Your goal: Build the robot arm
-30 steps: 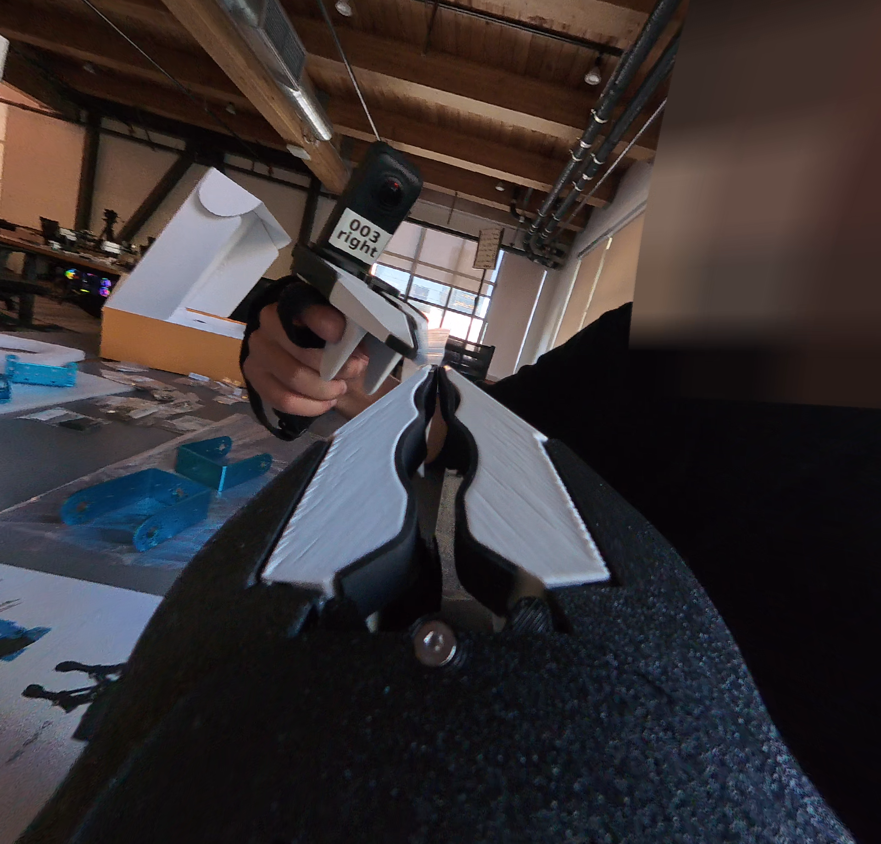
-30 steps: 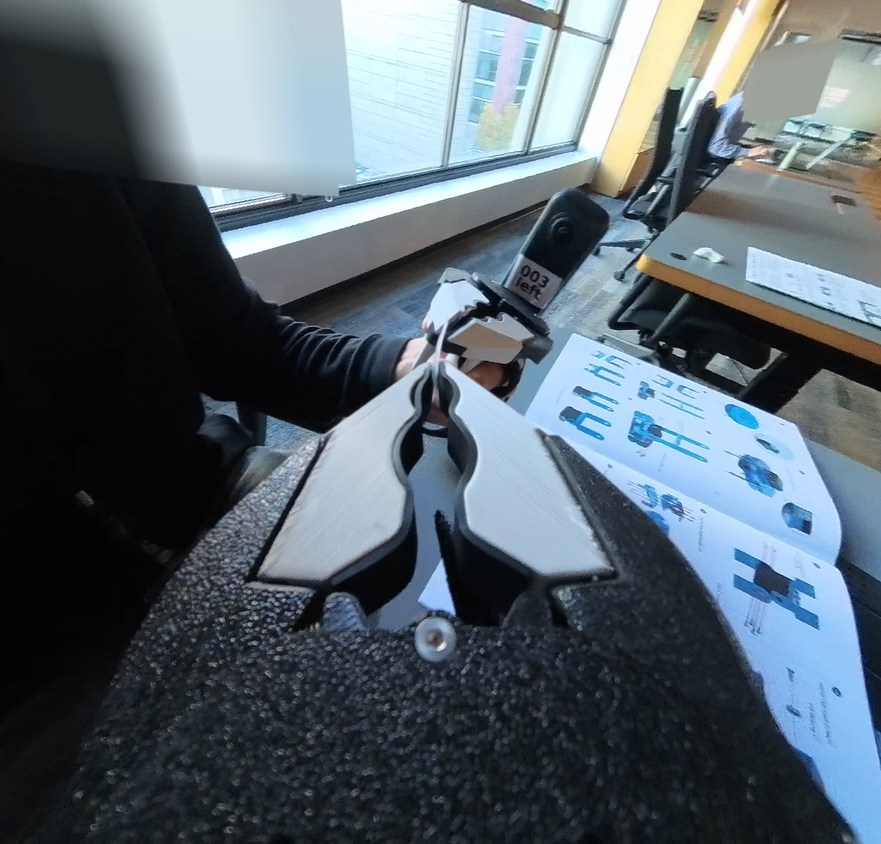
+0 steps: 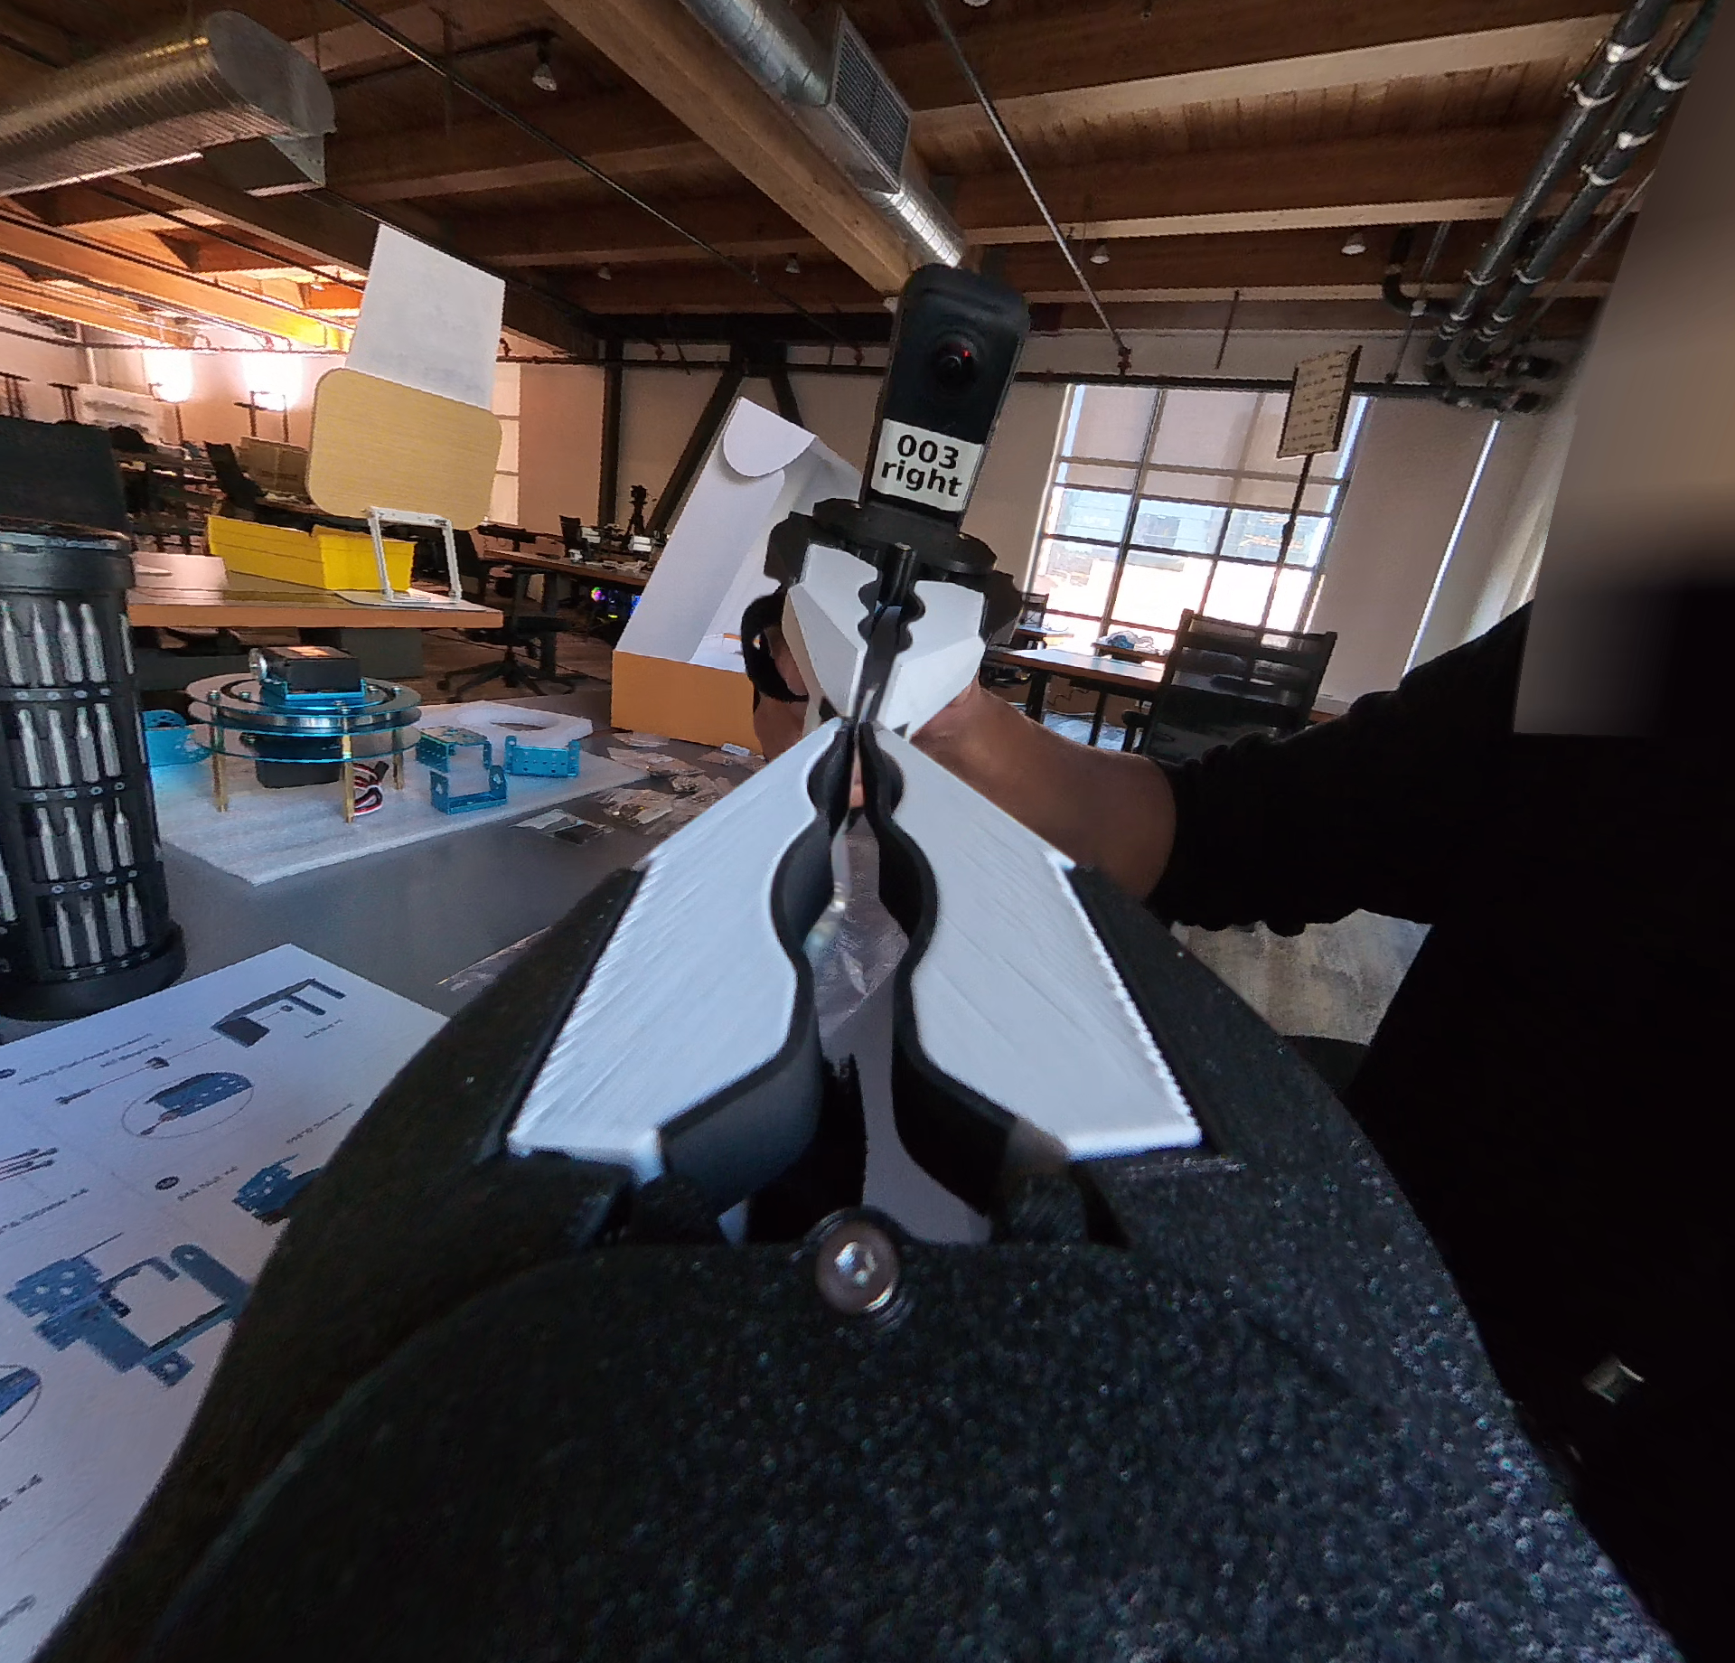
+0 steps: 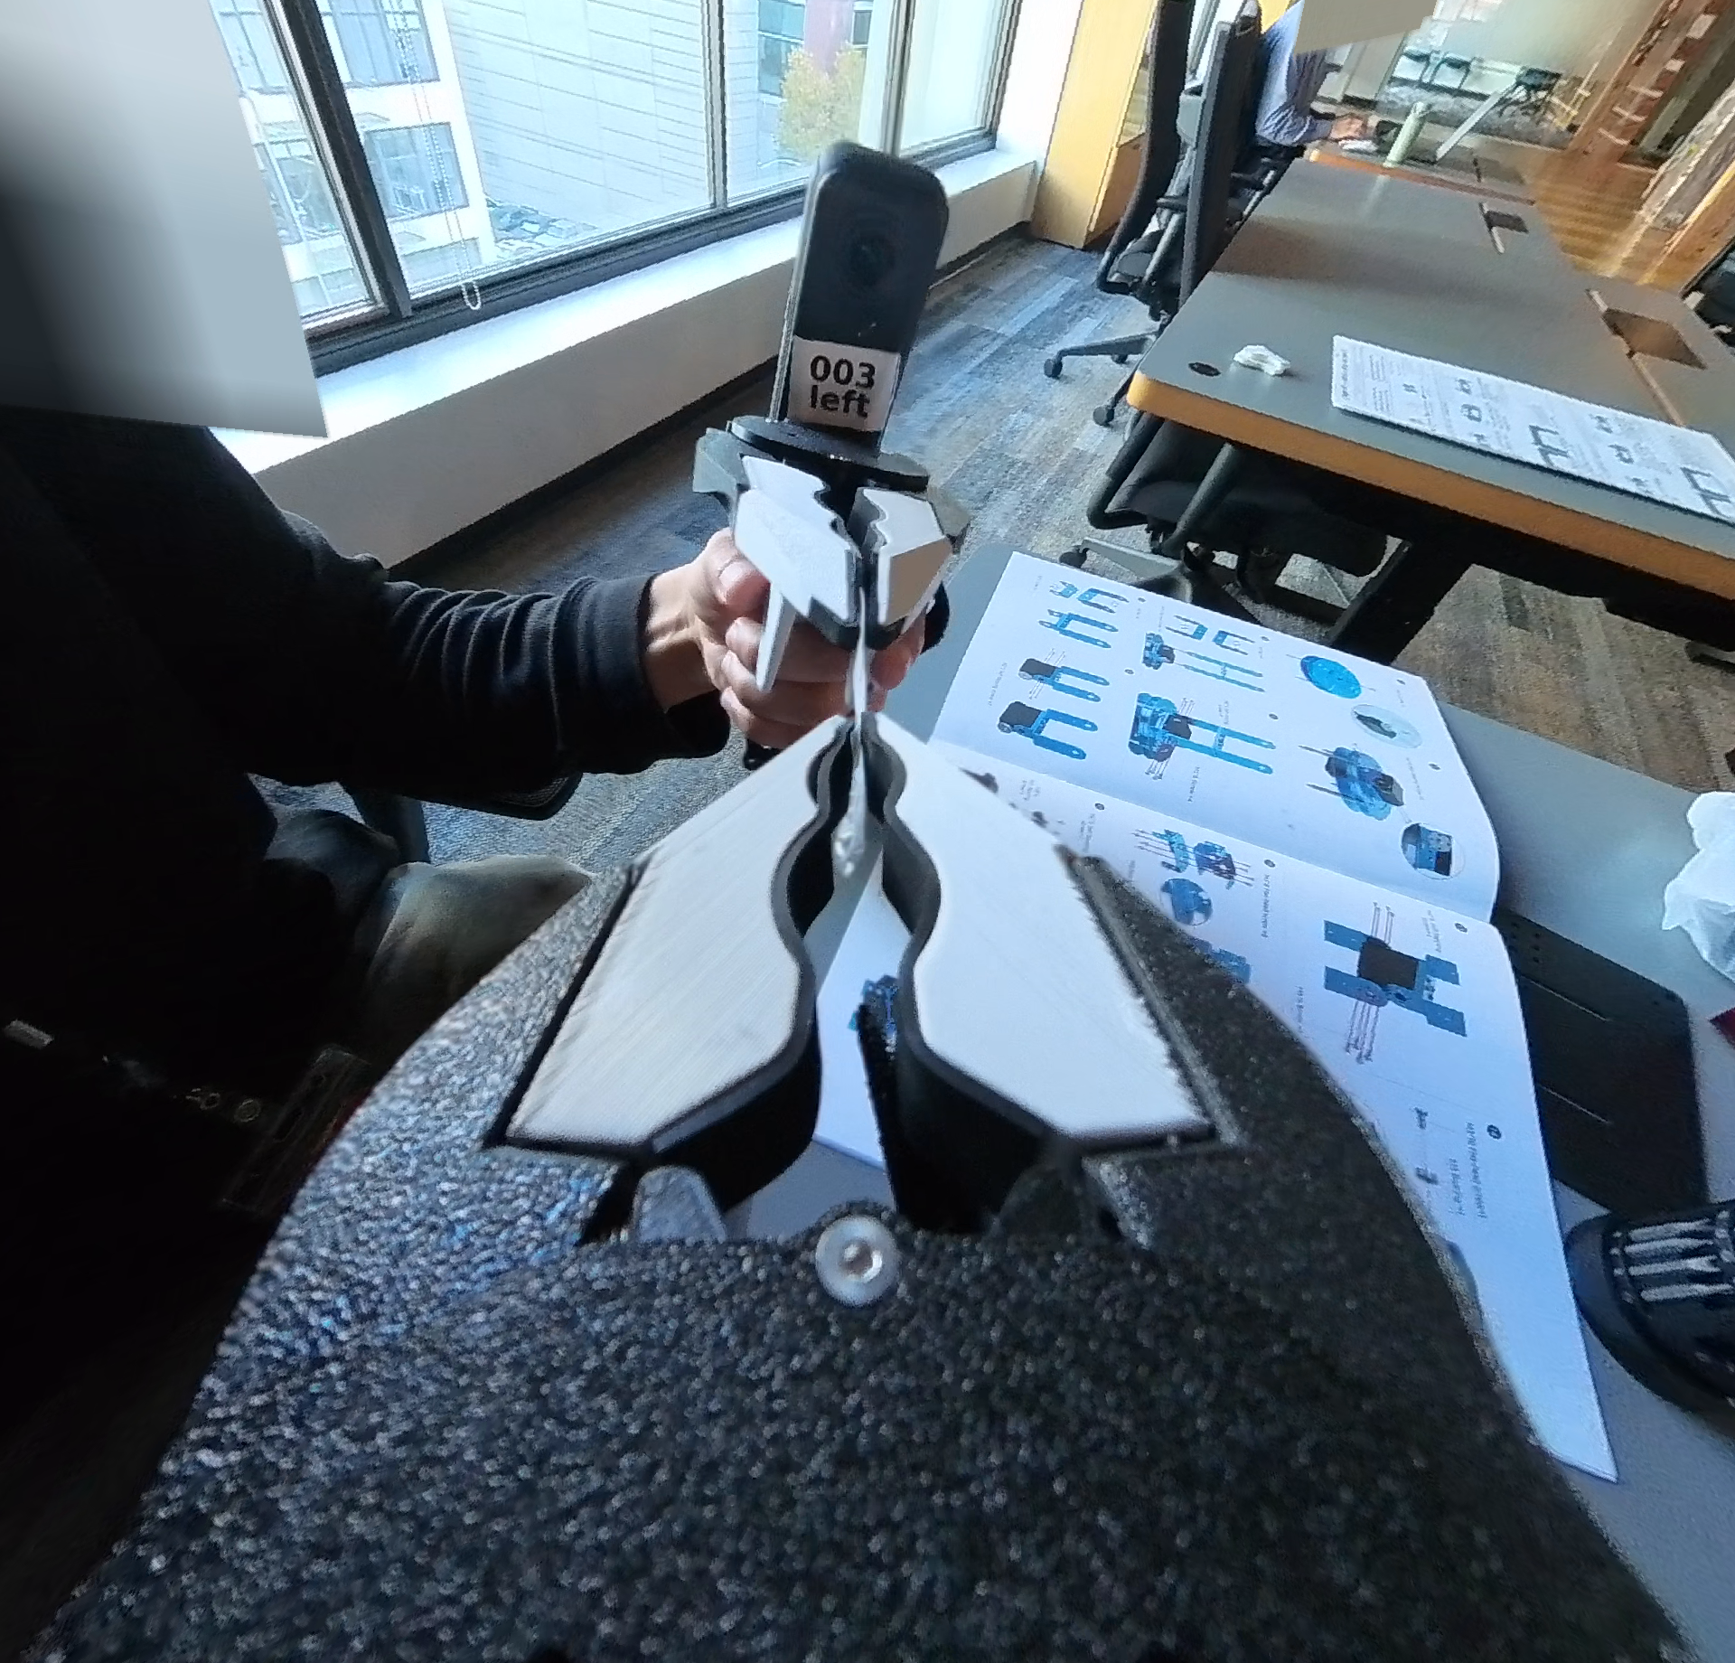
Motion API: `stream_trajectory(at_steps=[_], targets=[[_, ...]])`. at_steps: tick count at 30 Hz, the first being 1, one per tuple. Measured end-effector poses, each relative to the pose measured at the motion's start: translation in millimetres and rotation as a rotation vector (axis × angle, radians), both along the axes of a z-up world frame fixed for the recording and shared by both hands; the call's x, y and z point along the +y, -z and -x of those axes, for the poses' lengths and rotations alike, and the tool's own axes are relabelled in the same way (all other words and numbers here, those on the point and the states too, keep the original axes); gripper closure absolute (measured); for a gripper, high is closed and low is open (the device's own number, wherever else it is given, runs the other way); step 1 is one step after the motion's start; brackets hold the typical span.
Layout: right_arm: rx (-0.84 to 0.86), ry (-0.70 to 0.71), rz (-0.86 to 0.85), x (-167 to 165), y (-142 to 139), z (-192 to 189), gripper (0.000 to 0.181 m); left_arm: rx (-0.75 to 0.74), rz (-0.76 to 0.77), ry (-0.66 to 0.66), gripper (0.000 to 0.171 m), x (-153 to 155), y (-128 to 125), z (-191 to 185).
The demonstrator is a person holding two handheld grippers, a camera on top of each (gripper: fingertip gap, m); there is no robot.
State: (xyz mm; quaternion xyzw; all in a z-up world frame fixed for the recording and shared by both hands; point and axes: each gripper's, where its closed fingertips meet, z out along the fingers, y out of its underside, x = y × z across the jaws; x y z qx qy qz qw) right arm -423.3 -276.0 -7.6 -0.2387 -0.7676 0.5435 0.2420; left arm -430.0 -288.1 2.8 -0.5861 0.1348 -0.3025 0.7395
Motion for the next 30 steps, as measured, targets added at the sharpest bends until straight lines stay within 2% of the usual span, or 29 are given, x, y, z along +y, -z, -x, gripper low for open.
stream_trajectory(at_steps=[5, 9, 18, 25, 30], targets=[[-0.028, -0.02, -0.003, -2, 2, -4, 0.17, 0.011, -0.008, 0.003, 0.171, -1, 0, -2], [-0.033, -0.041, 0.045, -2, -7, -8, 0.165, 0.024, 0.006, -0.004, 0.171, 1, 3, -1], [-0.064, -0.004, 0.069, 5, -8, -3, 0.166, 0.058, 0.027, -0.004, 0.171, 5, 9, -6], [-0.075, -0.039, 0.027, 0, 1, -8, 0.167, 0.035, 0.025, -0.001, 0.171, 5, 8, -4], [-0.061, -0.021, 0.026, 3, 3, -4, 0.18, -0.002, 0.014, -0.005, 0.171, 3, 4, 2]])
